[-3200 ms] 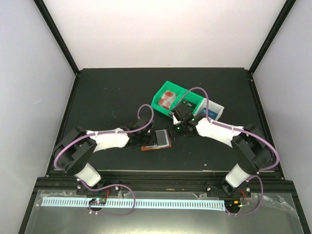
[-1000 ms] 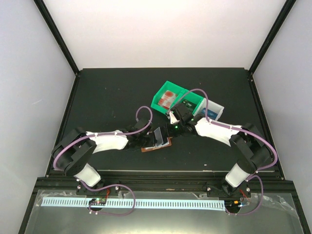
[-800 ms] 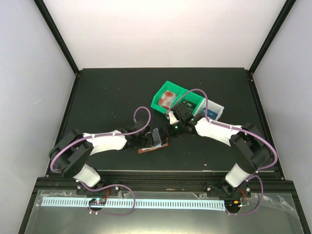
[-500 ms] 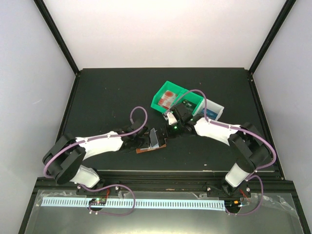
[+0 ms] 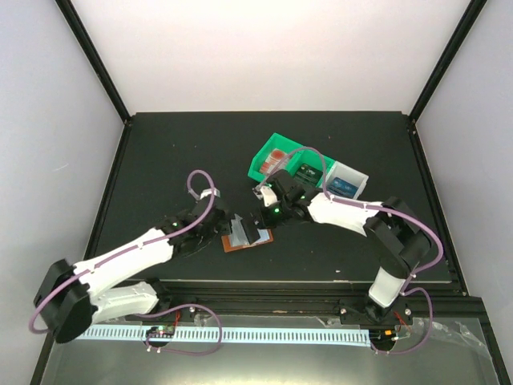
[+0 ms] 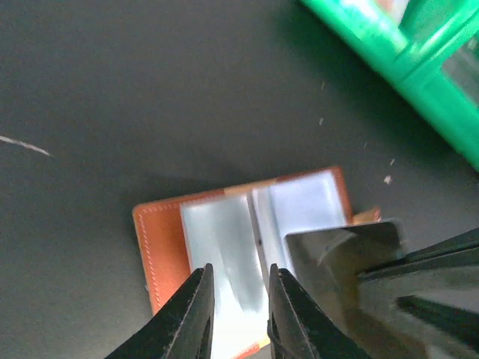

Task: Put the credit cards into the card holder
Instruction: Turn over the card slot in the card holder.

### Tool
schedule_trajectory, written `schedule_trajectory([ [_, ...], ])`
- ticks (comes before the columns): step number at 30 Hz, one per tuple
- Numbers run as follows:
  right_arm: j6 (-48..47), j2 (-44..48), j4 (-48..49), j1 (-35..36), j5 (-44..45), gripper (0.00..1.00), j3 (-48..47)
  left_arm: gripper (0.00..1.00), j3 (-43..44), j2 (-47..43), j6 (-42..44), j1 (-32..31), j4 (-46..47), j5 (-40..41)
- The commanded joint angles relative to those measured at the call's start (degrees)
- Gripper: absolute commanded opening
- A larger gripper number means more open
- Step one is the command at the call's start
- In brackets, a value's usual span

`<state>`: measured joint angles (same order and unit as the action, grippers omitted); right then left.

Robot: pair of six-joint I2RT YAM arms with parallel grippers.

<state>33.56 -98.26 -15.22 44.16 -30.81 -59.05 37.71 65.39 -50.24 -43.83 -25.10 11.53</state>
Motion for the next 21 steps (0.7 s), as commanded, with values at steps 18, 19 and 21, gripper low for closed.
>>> schedule_trajectory([
  [18, 1.35, 0.76, 4.25, -1.62, 3.59, 0.01, -0.85, 0.38, -13.09, -7.78, 4.81, 5.58, 18.55, -20.66],
  [19, 1.48, 0.78, 4.96, -2.19, 3.22, 0.01, -0.16, 0.38, -12.84, -7.13, 5.06, 5.57, 18.63, -21.0],
  [21, 1.78, 0.63, 6.8, -2.99, 2.4, 0.01, 1.04, 0.38, -12.67, -5.68, 5.71, 5.65, 18.68, -20.47],
])
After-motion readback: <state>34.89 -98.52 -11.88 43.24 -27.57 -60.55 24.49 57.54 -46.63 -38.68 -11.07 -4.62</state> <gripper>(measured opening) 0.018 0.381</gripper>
